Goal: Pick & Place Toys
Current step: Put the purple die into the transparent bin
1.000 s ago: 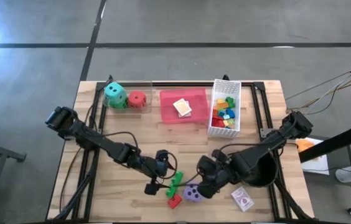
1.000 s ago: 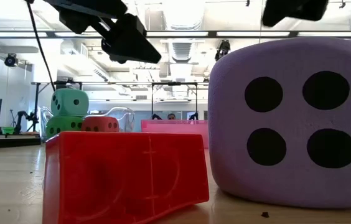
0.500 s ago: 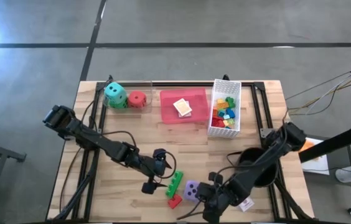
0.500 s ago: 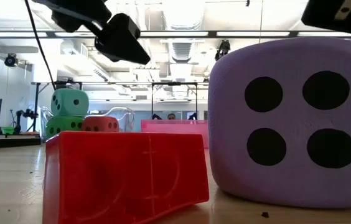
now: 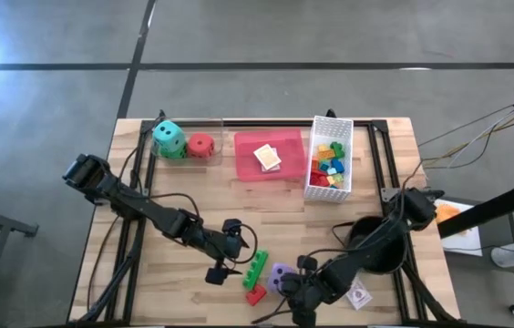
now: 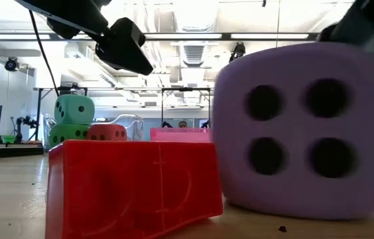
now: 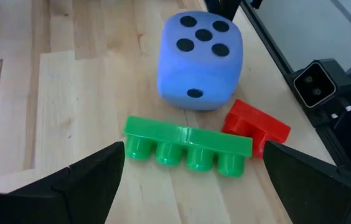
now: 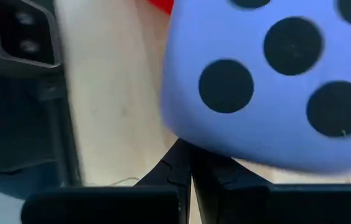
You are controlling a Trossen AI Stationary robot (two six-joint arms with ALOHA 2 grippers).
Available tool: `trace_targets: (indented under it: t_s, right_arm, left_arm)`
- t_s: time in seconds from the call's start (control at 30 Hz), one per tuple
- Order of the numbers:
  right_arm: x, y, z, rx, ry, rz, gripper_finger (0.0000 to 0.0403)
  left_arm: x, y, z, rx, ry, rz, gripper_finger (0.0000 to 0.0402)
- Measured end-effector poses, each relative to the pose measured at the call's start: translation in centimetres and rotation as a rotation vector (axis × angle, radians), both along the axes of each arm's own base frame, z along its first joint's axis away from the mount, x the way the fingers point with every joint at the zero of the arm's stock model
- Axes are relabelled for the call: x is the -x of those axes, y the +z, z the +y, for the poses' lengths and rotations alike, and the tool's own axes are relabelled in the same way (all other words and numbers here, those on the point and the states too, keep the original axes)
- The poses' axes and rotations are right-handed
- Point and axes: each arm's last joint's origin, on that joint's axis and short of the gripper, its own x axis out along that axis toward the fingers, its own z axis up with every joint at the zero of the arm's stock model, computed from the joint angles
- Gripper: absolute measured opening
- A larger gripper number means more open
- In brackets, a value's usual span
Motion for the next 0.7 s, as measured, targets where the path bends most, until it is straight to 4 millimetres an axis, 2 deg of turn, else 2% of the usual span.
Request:
trace_targets:
  t_s: [0.1,0.3,0.57,0.7]
  right_arm:
    - [-0.8,-0.7,-0.4,0.026,0.023,-0.021,0.0008]
    - [-2.3,-0.3,-2.3,0.109,0.034,-0.092,0.0008]
    - [-4.5,-0.2,-5.9,0.169,0.058,-0.104,0.0008]
    - [-5.8,0.0,-7.8,0.189,0.071,-0.140,0.0008]
  left_arm:
    - [0.0,0.0,0.0,0.000,0.000,0.001,0.0385]
    - [0.3,-0.5,0.1,-0.008,0.000,0.018,0.0385]
    - [0.8,-1.5,0.4,0.012,0.026,0.026,0.0385]
    - [0.8,-1.7,0.6,-0.010,0.093,0.020,0.0385]
